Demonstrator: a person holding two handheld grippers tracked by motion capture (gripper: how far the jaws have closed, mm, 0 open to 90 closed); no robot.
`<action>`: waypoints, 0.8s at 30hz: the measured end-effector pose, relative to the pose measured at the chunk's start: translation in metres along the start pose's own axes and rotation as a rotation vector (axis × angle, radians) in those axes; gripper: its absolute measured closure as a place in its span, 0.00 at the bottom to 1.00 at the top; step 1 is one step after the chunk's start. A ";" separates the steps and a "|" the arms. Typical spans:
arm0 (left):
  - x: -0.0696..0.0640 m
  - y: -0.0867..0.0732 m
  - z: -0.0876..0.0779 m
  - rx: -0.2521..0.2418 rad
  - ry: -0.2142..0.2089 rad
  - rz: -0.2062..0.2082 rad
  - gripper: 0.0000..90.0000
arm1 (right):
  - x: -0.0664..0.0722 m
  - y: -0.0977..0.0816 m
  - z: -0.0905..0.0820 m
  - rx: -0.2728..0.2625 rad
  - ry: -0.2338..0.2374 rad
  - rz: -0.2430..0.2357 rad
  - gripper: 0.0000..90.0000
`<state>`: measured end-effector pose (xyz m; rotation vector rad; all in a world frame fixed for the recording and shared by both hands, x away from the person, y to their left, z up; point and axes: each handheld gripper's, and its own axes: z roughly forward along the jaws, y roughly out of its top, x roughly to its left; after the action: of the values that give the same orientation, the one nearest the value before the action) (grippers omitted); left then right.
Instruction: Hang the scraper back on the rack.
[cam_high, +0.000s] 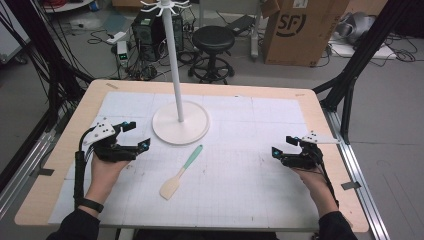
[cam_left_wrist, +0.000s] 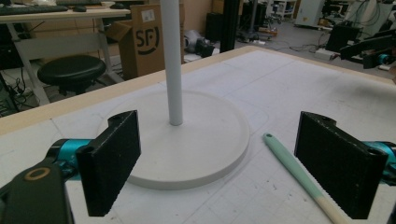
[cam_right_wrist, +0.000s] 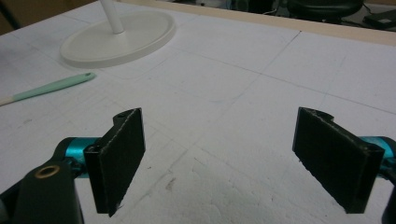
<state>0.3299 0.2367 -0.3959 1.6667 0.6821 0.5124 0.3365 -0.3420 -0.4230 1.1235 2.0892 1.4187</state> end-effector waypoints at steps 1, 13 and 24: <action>0.000 0.000 0.000 0.000 0.000 0.000 0.18 | 0.000 0.000 0.000 0.000 0.000 0.000 0.18; -0.045 0.003 0.031 0.139 -0.079 -0.012 0.24 | 0.000 0.000 -0.001 -0.002 0.000 0.003 0.18; -0.088 -0.011 0.060 0.334 -0.031 -0.001 0.36 | -0.001 0.000 -0.001 -0.002 0.000 0.005 0.18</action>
<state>0.3037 0.1355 -0.4160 1.9816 0.7777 0.3853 0.3363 -0.3430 -0.4227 1.1293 2.0860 1.4229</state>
